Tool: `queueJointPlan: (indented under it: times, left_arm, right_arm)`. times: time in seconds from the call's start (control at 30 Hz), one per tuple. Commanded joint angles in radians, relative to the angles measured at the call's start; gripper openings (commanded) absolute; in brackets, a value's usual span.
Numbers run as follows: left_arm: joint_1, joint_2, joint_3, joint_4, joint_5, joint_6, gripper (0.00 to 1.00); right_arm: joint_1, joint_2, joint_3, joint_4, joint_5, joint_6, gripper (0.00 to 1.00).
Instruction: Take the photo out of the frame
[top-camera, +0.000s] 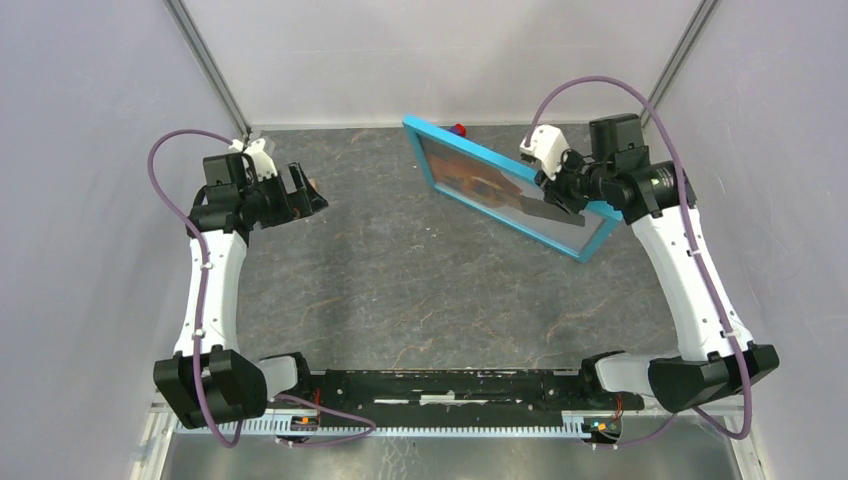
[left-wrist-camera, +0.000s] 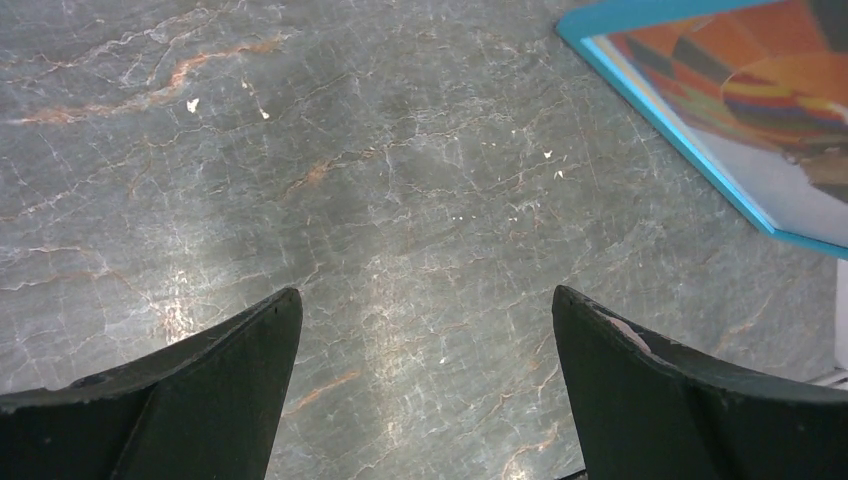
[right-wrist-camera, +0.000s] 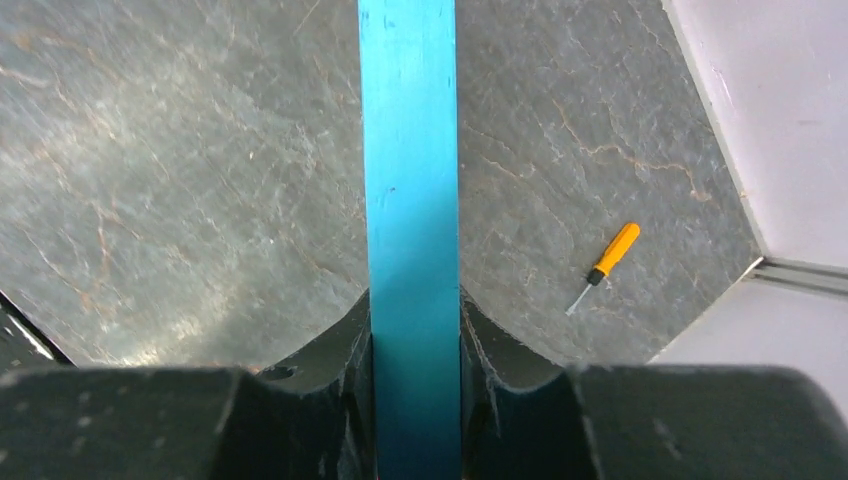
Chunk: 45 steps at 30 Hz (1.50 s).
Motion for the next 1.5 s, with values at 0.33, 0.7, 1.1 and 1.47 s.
queueJointPlan:
  times: [0.33,0.7,1.1,1.47]
  left_arm:
    - [0.034,-0.002,-0.008,0.035,0.041,-0.054,1.0]
    - [0.05,-0.009,-0.019,0.048,-0.002,-0.048,1.0]
    - [0.051,0.011,-0.062,0.055,0.013,0.046,1.0]
    - [0.051,0.054,-0.083,0.055,0.04,0.078,1.0]
  right_arm:
    - [0.569,-0.177,-0.381,0.438,0.406,-0.195,0.0]
    - [0.691,-0.312,-0.849,0.698,0.431,-0.207,0.03]
    - [0.821,-0.242,-1.175,0.961,0.552,-0.117,0.16]
    - [0.833,-0.1,-1.233,1.043,0.584,-0.06,0.38]
